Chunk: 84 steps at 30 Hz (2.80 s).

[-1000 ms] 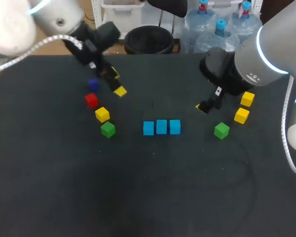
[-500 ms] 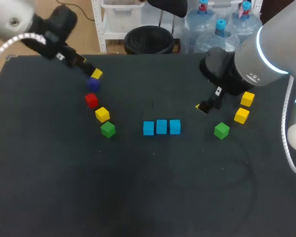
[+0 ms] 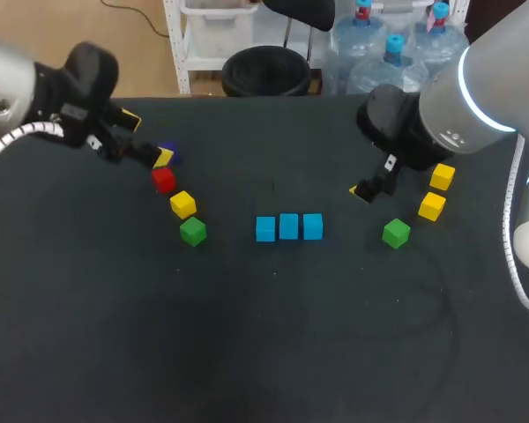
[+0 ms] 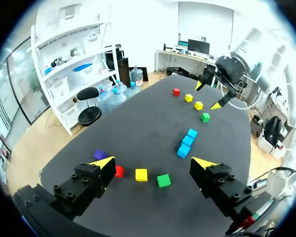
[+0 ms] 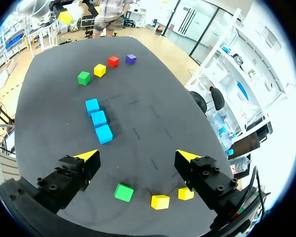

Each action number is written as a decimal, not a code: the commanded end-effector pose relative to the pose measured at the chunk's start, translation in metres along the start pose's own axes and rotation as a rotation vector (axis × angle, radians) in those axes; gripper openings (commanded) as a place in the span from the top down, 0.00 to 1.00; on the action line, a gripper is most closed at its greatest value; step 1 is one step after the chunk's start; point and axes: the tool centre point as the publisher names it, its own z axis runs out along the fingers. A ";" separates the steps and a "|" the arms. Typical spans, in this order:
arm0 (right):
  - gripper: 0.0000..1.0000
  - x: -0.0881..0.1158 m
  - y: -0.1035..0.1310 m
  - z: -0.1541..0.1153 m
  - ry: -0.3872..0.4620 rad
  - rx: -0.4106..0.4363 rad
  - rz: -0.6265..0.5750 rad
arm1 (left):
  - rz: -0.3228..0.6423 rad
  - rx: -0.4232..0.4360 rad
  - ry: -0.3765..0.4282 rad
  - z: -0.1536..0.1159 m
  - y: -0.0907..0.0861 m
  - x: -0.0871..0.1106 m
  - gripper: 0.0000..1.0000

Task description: Place the blue cubes, place green cubes on the blue cubes, place the yellow cubes on the green cubes, then place the red cubes on the yellow cubes, and place purple cube on the red cubes.

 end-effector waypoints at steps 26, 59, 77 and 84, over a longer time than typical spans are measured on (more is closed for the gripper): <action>0.00 0.001 0.003 -0.001 -0.002 0.012 0.002 | 0.056 0.001 0.131 -0.016 0.016 -0.009 0.00; 0.00 0.001 0.003 -0.001 -0.002 0.012 0.002 | 0.124 0.219 0.757 0.081 -0.040 0.025 0.00; 0.00 0.001 0.003 -0.001 -0.002 0.012 0.002 | -0.018 0.206 0.779 0.084 -0.072 0.062 0.00; 0.00 0.001 0.003 -0.001 -0.002 0.012 0.002 | -0.013 0.233 0.742 0.097 -0.067 0.075 0.00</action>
